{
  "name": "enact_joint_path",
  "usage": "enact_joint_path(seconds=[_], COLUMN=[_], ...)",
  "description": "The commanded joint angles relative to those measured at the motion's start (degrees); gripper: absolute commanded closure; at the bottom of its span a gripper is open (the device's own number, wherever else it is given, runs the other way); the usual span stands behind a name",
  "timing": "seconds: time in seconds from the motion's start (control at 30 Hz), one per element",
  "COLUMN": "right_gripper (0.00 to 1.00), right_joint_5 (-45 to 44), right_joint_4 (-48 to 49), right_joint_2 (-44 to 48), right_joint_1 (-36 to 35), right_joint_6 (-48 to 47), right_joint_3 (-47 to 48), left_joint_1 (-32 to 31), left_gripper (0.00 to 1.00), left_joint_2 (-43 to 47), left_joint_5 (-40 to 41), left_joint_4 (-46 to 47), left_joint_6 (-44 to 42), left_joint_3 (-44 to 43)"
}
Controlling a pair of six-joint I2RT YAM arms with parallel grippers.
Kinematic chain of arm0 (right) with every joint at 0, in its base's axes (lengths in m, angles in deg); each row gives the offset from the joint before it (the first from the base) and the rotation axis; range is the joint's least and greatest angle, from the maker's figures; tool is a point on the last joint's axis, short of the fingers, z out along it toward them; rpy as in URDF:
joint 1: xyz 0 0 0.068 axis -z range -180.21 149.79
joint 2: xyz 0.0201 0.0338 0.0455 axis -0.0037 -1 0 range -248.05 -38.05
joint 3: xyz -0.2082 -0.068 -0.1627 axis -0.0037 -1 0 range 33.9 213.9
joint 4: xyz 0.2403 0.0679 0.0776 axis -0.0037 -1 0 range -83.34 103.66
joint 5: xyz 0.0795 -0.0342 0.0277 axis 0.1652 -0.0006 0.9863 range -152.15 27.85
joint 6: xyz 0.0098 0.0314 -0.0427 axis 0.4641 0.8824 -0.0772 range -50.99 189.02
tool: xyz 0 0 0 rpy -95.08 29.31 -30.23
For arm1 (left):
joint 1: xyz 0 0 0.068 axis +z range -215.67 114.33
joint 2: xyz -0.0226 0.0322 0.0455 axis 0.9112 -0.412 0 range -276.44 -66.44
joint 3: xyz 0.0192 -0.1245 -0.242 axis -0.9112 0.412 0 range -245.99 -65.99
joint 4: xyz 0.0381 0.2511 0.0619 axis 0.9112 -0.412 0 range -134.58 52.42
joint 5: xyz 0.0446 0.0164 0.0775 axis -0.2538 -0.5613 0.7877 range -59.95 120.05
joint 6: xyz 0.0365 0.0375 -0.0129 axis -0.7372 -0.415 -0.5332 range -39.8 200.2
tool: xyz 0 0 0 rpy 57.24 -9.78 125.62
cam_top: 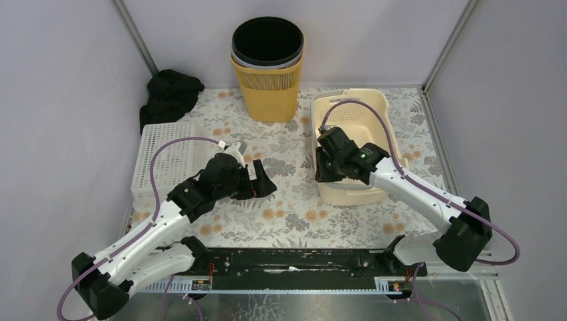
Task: Turn the large container upside down
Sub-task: Move the container to the center of the board.
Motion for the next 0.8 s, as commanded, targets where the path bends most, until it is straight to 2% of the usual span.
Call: enact_joint_path(seconds=[0.0, 0.1, 0.3, 0.43, 0.5, 0.67, 0.77], right_gripper=[0.68, 0.64, 0.38, 0.27, 0.23, 0.19, 0.17], right_joint_5=[3.8, 3.8, 4.0, 2.5, 0.9, -1.9, -6.7], right_joint_4=[3.4, 4.1, 3.9, 2.4, 1.3, -1.2, -3.2], right_joint_2=[0.4, -0.8, -2.0, -1.6, -1.5, -1.2, -0.7], right_joint_1=[-4.9, -7.4, -9.5, -9.5, -9.4, -9.4, -9.4], right_joint_6=[7.7, 8.6, 8.7, 7.3, 6.5, 4.4, 2.7], right_joint_3=[-0.9, 0.3, 2.6, 5.1, 6.6, 10.5, 12.6], left_joint_1=[-0.3, -0.2, -0.3, -0.2, -0.3, -0.2, -0.3], left_gripper=[0.0, 0.0, 0.0, 0.0, 0.0, 0.0, 0.0], left_joint_2=[1.4, 1.4, 1.7, 1.8, 1.7, 1.3, 1.3], left_joint_5=[1.2, 1.4, 1.7, 1.7, 1.7, 1.6, 2.0], left_joint_4=[0.9, 0.7, 0.2, -0.1, -0.1, -0.3, -0.7], left_joint_6=[-0.8, -0.8, -0.7, -0.6, -0.6, -0.7, -0.9], left_joint_3=[-1.2, -1.4, -1.6, -1.7, -1.8, -2.5, -2.9])
